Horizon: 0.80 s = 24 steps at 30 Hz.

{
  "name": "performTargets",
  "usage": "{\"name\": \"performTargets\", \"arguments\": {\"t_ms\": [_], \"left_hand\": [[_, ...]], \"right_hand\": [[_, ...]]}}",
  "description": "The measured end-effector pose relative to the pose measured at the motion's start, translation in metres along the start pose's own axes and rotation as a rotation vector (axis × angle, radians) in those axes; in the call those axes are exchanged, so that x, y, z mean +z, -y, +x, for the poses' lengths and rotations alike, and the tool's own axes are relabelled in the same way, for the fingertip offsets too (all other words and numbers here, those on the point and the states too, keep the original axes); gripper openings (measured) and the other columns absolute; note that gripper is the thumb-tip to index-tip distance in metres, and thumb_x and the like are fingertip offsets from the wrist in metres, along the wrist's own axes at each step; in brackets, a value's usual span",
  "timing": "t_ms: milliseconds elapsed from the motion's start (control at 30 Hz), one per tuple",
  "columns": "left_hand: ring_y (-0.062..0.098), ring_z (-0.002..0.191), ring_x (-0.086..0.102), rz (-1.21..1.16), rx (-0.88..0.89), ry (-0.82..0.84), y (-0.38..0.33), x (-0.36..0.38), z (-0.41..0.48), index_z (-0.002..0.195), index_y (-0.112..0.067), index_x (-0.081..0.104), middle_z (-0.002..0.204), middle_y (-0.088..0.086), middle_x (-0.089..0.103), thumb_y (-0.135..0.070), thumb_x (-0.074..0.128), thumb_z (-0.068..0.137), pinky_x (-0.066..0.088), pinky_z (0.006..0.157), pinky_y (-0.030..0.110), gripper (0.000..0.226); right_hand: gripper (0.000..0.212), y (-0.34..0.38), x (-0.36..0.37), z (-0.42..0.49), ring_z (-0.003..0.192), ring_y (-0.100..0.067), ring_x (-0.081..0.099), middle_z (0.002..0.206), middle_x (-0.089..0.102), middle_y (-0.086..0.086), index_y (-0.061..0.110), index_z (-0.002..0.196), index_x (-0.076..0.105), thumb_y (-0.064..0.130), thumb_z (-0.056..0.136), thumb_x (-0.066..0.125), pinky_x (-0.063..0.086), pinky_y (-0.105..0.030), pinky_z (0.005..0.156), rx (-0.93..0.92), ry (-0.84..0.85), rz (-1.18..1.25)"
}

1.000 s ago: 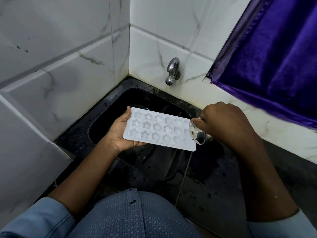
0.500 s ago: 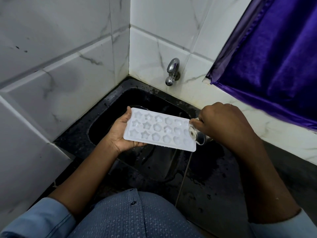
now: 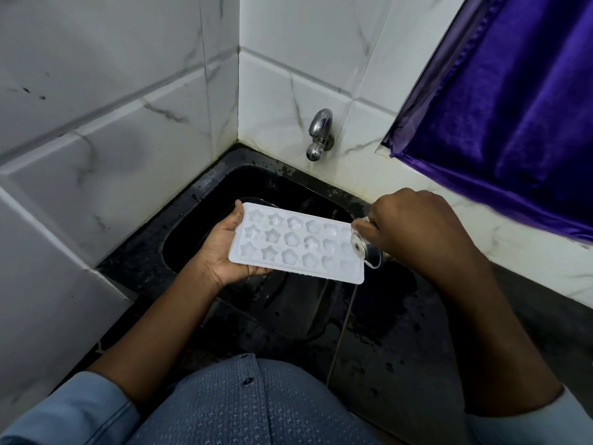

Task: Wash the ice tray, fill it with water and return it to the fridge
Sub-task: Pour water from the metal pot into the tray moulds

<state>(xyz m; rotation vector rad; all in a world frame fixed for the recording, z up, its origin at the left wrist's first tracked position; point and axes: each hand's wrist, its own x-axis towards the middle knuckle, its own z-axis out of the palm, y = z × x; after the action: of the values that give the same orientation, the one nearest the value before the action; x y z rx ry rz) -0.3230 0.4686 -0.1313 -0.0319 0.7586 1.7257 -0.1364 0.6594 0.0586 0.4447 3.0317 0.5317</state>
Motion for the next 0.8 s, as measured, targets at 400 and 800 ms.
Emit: {"name": "performTargets", "arguments": {"t_ms": [400,800], "left_hand": [[0.046,0.128,0.065,0.000,0.000,-0.007,0.000,0.006,-0.002,0.133,-0.015,0.074,0.146,0.021,0.064,-0.079,0.051,0.093,0.057,0.093,0.067,0.080],[0.046,0.126,0.067,0.008,-0.005,0.003,0.004,0.008,-0.004,0.126,-0.014,0.079,0.143,0.021,0.066,-0.080,0.051,0.092,0.058,0.090,0.066,0.079]], "right_hand": [[0.056,0.000,-0.009,-0.006,0.055,-0.023,0.044,0.058,0.039,0.001,0.020,0.058,0.033,0.047,0.102,0.052,0.021,-0.032,0.055,0.009,-0.020,0.001],[0.052,0.000,-0.016,-0.010,0.059,-0.025,0.051,0.059,0.044,-0.001,0.017,0.062,0.045,0.048,0.104,0.050,0.027,-0.033,0.059,0.000,-0.034,0.046]]}}
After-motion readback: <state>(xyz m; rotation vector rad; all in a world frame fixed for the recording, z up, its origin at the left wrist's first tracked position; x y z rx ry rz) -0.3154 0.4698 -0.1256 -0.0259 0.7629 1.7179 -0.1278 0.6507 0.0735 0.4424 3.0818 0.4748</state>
